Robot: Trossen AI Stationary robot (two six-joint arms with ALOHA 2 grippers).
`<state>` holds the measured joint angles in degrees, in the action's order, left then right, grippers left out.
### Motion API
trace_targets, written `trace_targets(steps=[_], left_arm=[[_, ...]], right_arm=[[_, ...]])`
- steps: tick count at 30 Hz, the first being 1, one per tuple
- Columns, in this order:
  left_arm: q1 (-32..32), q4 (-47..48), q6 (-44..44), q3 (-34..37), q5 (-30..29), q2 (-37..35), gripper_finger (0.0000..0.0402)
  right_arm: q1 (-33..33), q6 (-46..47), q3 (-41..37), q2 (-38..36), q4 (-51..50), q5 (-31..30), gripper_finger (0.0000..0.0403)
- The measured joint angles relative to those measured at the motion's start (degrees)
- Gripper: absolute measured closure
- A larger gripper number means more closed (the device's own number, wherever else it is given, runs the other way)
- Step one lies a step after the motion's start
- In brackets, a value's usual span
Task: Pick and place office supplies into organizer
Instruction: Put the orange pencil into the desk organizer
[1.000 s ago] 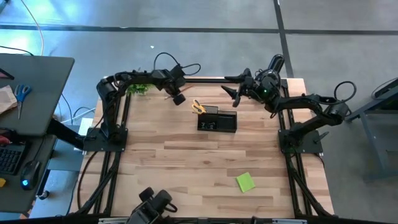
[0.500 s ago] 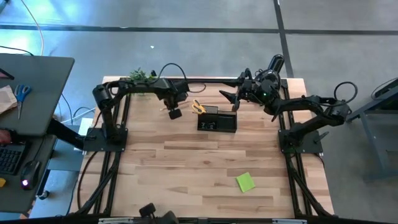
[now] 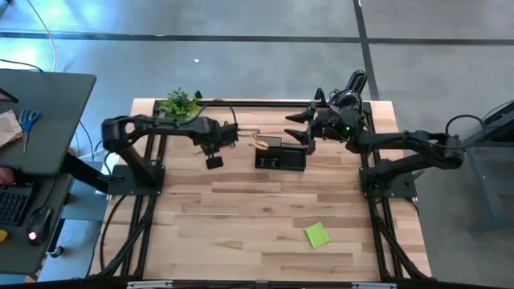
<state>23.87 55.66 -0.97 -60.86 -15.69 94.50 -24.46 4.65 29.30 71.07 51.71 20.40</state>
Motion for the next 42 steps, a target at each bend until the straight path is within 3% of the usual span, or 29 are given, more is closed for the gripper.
trace_targets(steps=[6, 11, 14, 19, 23, 28, 33, 38, 42], left_arm=[[-10.3, 4.1, 8.0, 0.0, -3.0, -8.1, 0.0401], [-18.2, 6.1, 15.2, 0.0, -8.0, -12.9, 0.0401], [-20.6, 7.9, 18.7, 0.0, -10.5, -14.6, 0.0401], [-22.0, 3.8, 18.6, 4.8, -13.9, -17.4, 0.0400], [-16.5, -4.8, 12.5, 12.2, -10.2, -19.9, 0.0376], [-6.2, -24.9, 6.9, 22.4, -7.2, -23.1, 0.0299], [2.2, -49.7, 5.2, 32.1, 5.4, -25.6, 0.0238], [6.6, -64.8, 7.9, 40.1, 5.8, -24.3, 0.0224], [8.1, -73.0, 8.3, 44.5, 9.8, -22.6, 0.0234]], right_arm=[[6.7, -2.0, 0.0, -2.1, -5.6, -0.5, 0.0179], [11.1, -4.8, 0.0, -2.2, -8.0, -7.7, 0.0179], [13.5, -3.6, 0.0, -2.2, -9.2, -10.8, 0.0179], [18.4, -3.9, 0.0, -2.2, -9.3, -10.4, 0.0179], [19.8, -7.7, 0.0, -2.2, -9.1, -10.4, 0.0179], [18.3, -7.7, 0.0, -2.2, -8.5, -10.9, 0.0179], [17.7, -6.5, 0.0, -2.2, -8.8, -10.9, 0.0179], [17.7, -6.6, 0.0, -2.2, -8.8, -10.9, 0.0179], [17.7, -6.5, 0.0, -2.2, -9.1, -10.8, 0.0179]])
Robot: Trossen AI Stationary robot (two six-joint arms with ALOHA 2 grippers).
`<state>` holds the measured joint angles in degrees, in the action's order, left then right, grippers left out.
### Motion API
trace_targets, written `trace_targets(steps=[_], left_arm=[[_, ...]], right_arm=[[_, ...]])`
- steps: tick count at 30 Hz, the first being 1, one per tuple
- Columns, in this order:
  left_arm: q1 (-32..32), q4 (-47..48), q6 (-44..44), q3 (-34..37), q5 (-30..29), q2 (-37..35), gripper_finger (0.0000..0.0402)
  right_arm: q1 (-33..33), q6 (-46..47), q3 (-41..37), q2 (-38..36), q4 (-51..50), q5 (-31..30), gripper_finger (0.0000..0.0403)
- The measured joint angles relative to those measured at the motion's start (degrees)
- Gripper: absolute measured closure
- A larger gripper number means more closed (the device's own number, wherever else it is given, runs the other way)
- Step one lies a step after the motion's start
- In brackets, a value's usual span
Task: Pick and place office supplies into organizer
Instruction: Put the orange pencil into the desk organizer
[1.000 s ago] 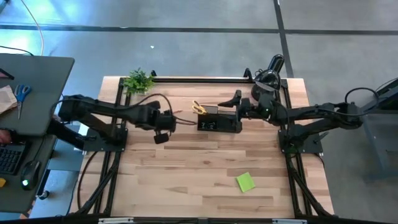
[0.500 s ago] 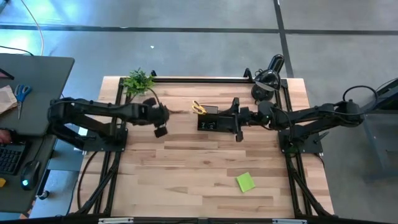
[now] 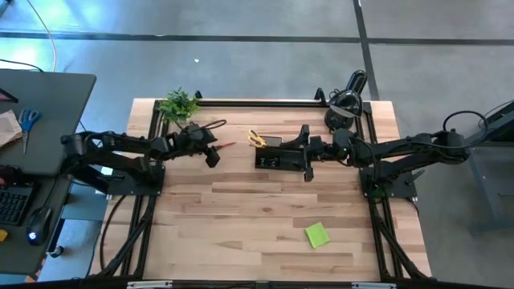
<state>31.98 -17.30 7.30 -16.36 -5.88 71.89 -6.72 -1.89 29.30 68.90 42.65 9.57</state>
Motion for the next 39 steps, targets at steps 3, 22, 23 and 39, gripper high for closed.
trace_targets(steps=[3, 22, 23, 39], left_arm=[[0.0, -3.2, -0.6, 2.0, 0.3, 1.8, 0.0246], [0.0, -13.0, 0.4, 1.9, 2.3, 16.9, 0.0253], [0.0, -12.9, 1.6, 1.9, 3.1, 16.8, 0.0253], [-11.6, -11.4, 13.9, 2.0, 22.2, 15.8, 0.0287]], right_arm=[[0.0, 0.4, 0.0, 0.0, 0.0, 0.1, 0.0179], [0.0, 0.0, 0.0, 0.0, -1.1, 0.3, 0.0179], [0.0, 0.2, 0.0, 0.0, -1.1, 0.2, 0.0179], [0.3, 4.6, 0.0, 0.0, -3.5, 0.3, 0.0179]])
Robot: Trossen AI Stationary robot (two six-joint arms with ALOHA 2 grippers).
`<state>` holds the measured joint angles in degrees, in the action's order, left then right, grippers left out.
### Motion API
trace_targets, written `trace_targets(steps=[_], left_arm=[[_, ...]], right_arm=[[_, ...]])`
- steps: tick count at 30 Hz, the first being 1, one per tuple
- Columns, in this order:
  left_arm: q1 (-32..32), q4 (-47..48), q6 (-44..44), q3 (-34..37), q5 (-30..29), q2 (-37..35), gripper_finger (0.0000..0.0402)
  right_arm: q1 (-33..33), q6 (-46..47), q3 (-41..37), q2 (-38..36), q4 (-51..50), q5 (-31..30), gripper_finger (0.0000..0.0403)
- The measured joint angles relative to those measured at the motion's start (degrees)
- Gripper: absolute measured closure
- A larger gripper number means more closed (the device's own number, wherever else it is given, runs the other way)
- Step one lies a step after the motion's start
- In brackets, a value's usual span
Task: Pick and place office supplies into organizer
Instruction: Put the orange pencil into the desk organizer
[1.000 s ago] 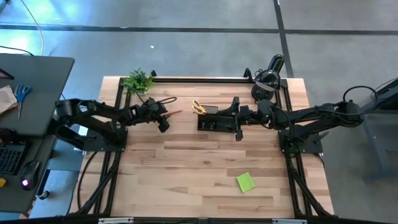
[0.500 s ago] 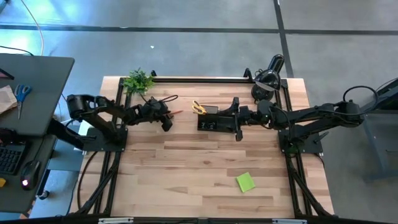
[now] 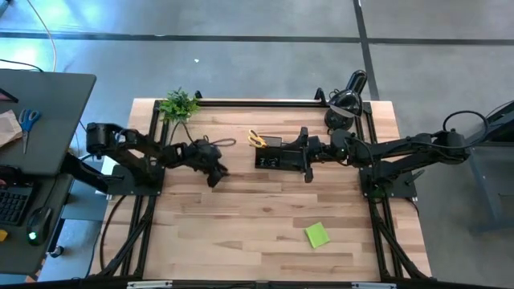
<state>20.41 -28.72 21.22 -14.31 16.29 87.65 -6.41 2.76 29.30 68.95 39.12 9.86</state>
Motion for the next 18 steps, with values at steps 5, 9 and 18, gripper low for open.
trace_targets(steps=[5, 9, 18], left_arm=[[-6.0, 0.4, 0.9, 0.4, 0.0, -2.7, 0.0297], [-7.6, 1.1, 0.5, 0.4, 0.0, -7.2, 0.0308], [-7.4, 15.0, -1.5, 0.3, -2.2, -23.9, 0.0339]], right_arm=[[5.7, -1.0, 0.0, 1.8, -0.3, -7.9, 0.0179], [13.7, -1.5, 0.2, 9.1, 2.4, -18.9, 0.0179], [20.9, -1.3, 19.4, 38.2, 5.3, -21.3, 0.0179]])
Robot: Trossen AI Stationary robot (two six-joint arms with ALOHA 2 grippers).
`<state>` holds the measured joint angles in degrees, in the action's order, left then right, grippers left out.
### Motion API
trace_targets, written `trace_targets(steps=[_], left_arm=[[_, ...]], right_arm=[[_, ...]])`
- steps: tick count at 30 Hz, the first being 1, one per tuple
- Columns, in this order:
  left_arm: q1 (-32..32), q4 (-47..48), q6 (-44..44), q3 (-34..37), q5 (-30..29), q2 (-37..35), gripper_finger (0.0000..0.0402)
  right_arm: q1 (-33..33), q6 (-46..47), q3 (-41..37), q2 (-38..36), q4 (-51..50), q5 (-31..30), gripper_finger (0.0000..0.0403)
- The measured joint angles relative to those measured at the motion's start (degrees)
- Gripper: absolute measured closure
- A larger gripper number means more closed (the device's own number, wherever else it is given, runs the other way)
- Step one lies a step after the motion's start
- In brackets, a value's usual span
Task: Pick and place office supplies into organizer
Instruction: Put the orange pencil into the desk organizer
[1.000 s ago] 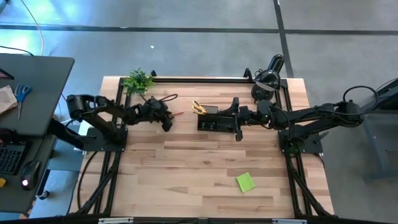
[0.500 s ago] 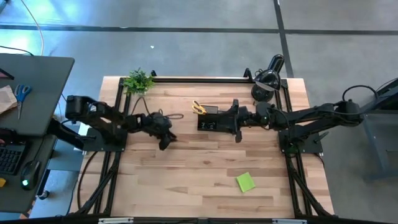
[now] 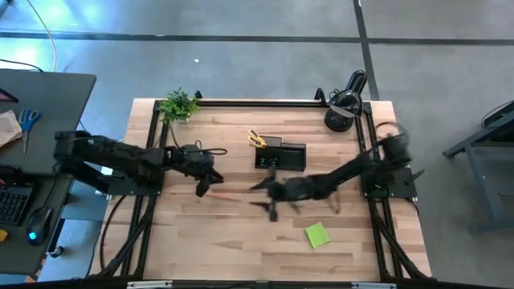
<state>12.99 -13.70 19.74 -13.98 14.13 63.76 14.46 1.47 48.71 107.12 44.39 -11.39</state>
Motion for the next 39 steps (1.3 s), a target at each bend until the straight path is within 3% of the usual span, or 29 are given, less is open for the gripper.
trace_targets(steps=[7, 12, 16, 25, 39], left_arm=[[0.0, 11.8, -1.0, -0.1, -0.6, -15.3, 0.0362], [-2.1, 16.0, -1.0, -0.1, -2.0, -24.3, 0.0374], [-6.1, 15.7, -1.3, -0.1, -7.9, -28.9, 0.0381], [-16.1, 13.9, -1.7, -0.2, -23.5, -29.7, 0.0387], [-27.9, 7.5, -2.9, -0.2, -31.8, -26.0, 0.0389]], right_arm=[[-0.6, -1.8, 17.7, 15.7, -10.8, 0.9, 0.0179], [-2.0, -1.5, 22.9, 20.4, -11.5, 3.7, 0.0179], [-2.5, -1.5, 25.0, 24.0, -11.7, 7.0, 0.0179], [-2.0, 0.1, 25.5, 26.9, -11.3, 5.8, 0.0190], [-2.0, 1.1, 25.6, 26.9, -14.7, 2.6, 0.0348]])
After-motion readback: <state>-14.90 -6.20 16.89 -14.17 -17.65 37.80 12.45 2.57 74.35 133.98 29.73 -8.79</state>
